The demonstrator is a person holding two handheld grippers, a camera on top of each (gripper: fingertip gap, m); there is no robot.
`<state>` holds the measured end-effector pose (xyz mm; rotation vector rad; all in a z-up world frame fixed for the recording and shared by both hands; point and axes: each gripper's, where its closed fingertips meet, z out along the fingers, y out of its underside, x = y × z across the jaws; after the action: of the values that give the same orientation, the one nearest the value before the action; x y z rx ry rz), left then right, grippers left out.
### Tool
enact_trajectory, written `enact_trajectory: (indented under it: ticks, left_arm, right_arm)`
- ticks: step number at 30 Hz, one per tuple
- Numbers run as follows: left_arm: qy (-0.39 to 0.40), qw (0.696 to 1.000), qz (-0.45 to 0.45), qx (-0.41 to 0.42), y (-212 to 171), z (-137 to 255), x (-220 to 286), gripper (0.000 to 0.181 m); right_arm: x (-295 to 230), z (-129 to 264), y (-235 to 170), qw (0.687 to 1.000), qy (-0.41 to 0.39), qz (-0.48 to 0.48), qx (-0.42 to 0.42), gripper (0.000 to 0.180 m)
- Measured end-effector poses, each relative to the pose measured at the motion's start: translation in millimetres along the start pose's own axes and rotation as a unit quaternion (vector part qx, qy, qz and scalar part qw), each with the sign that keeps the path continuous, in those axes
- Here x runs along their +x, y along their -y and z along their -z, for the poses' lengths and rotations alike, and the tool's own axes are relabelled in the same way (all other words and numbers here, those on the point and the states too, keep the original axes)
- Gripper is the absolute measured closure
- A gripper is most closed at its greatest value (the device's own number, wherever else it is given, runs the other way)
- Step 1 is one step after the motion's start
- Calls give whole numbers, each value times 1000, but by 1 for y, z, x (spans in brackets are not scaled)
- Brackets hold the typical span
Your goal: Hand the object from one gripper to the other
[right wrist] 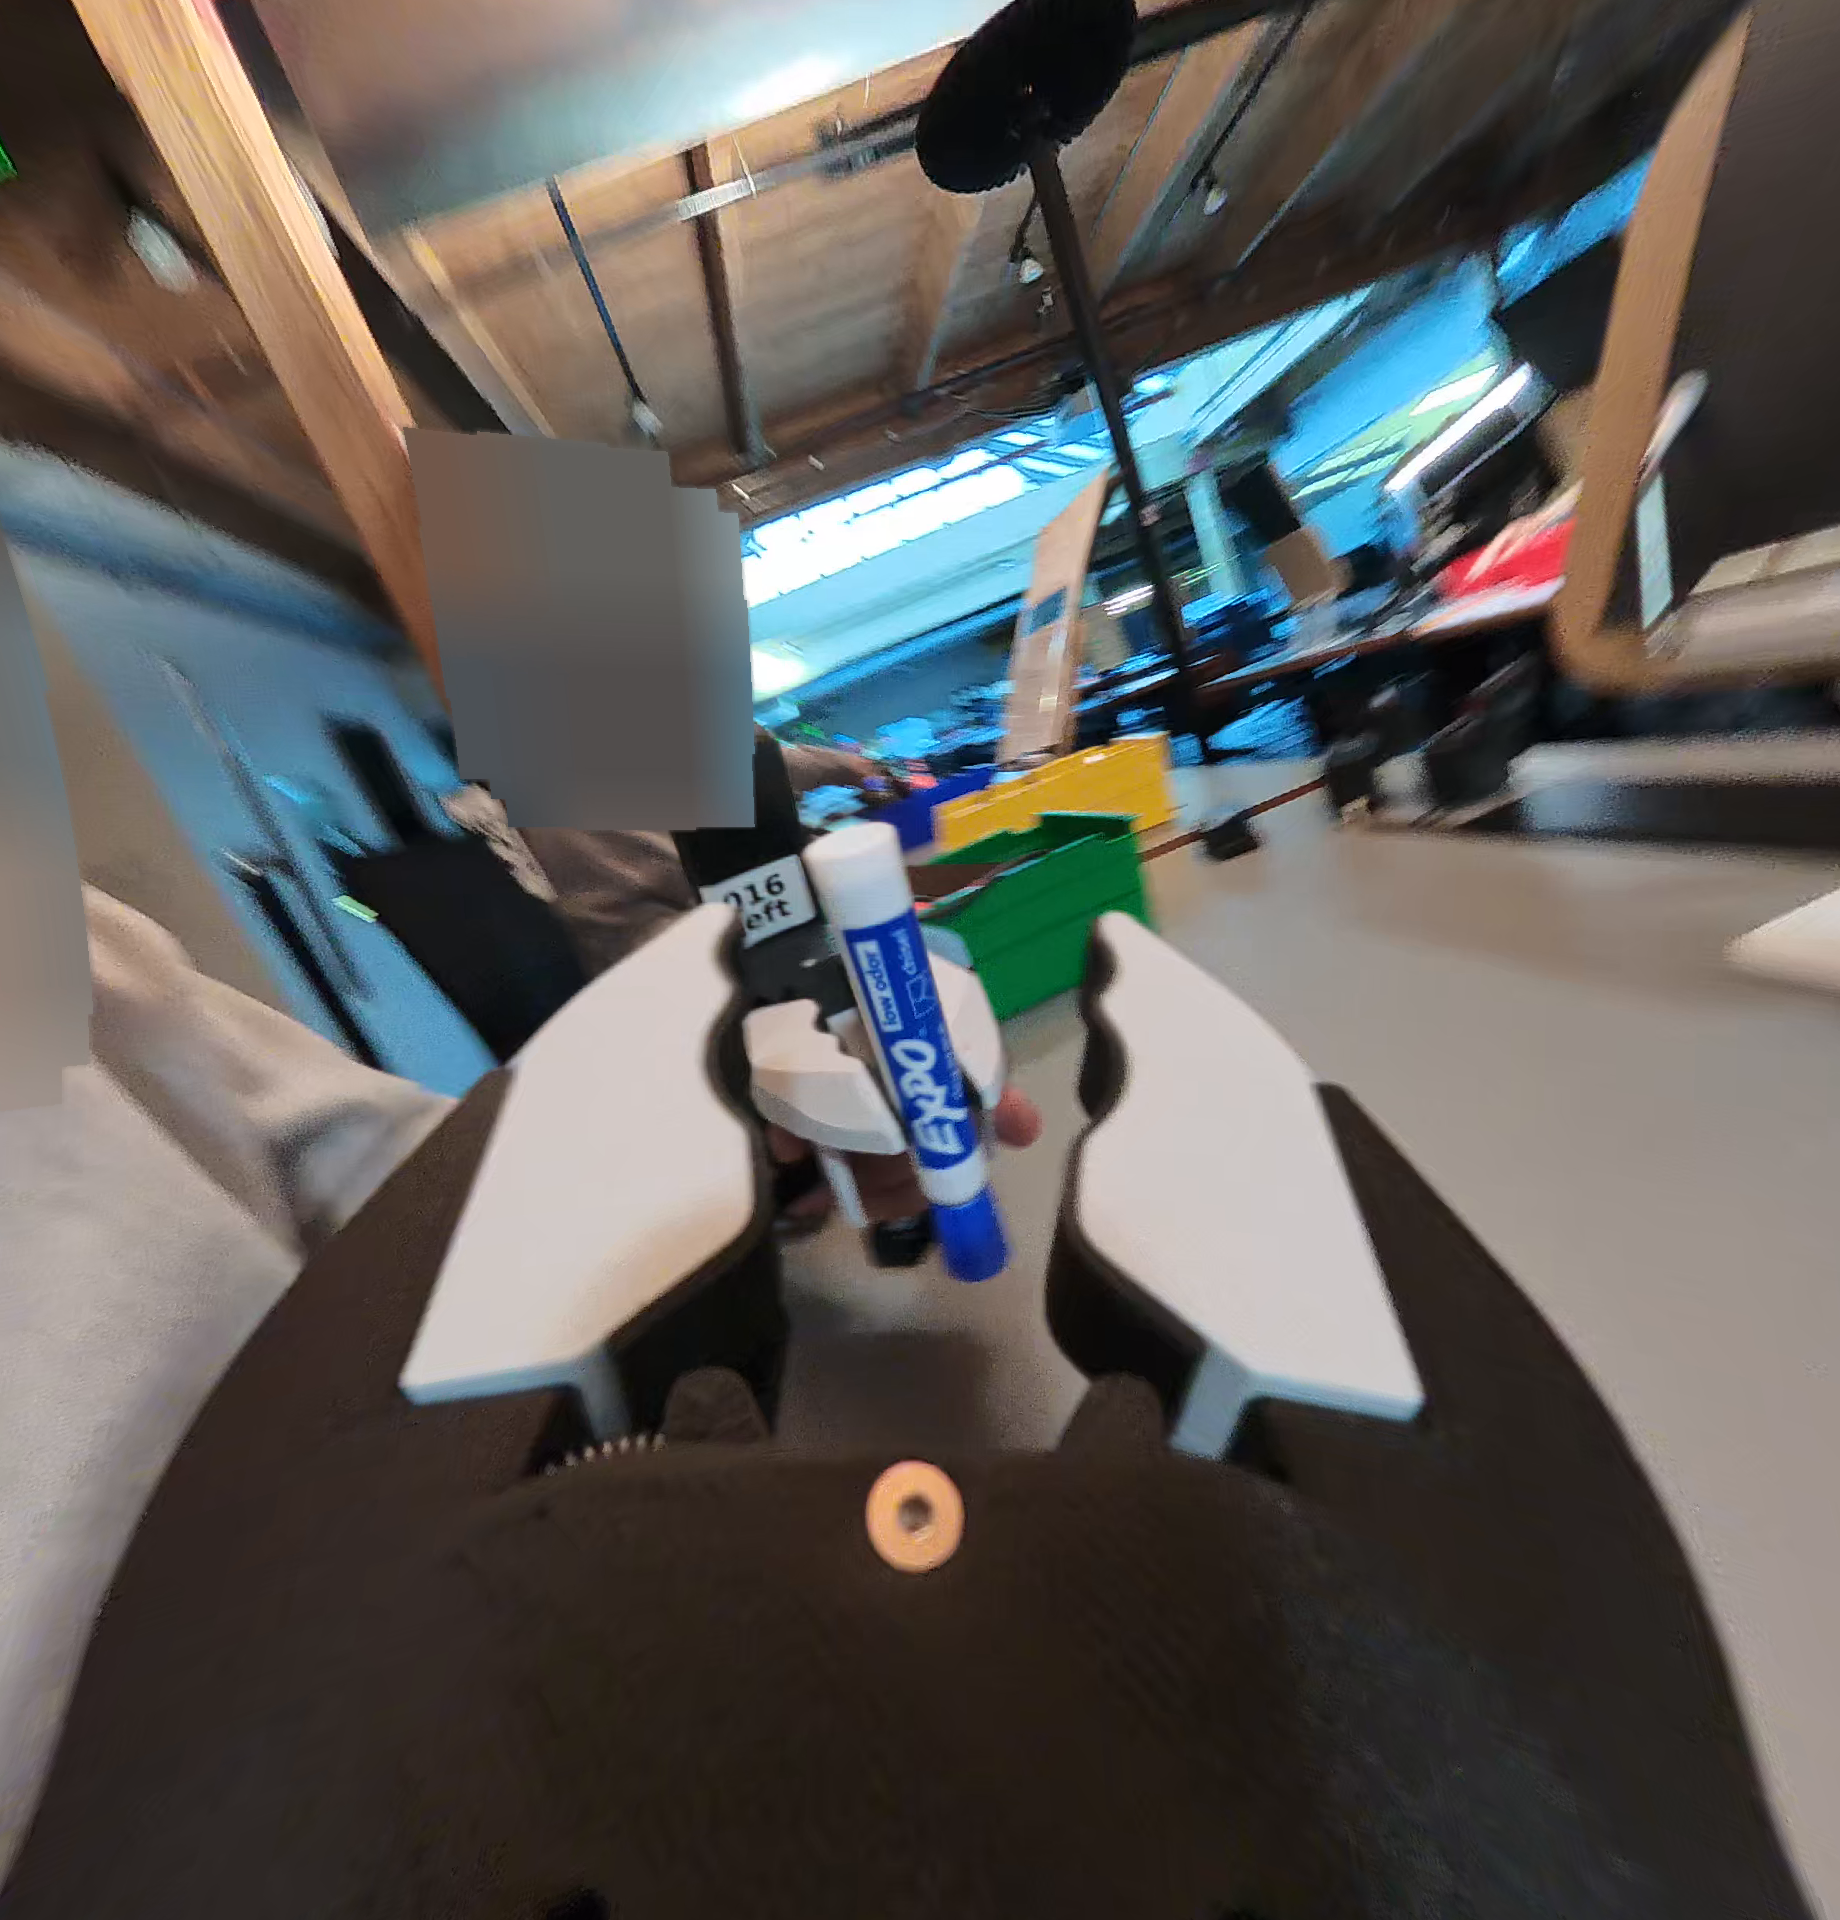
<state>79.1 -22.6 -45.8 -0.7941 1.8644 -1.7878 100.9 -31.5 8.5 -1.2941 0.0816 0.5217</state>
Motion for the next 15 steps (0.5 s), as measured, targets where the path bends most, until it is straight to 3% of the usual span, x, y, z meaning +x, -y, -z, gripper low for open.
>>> enact_trajectory:
  ticks: [3, 15]
  left_arm:
    - [-24, 999, 40, 18, 1, 1, 2, 161]
    - [-90, 993, 73, 3, -10, -8, 23, 162]
  right_arm:
    - [-1, 2, 5, 998, -20, 61, -10, 133]
    - [-17, -8, -14, 987, -5, 137, -82, 144]
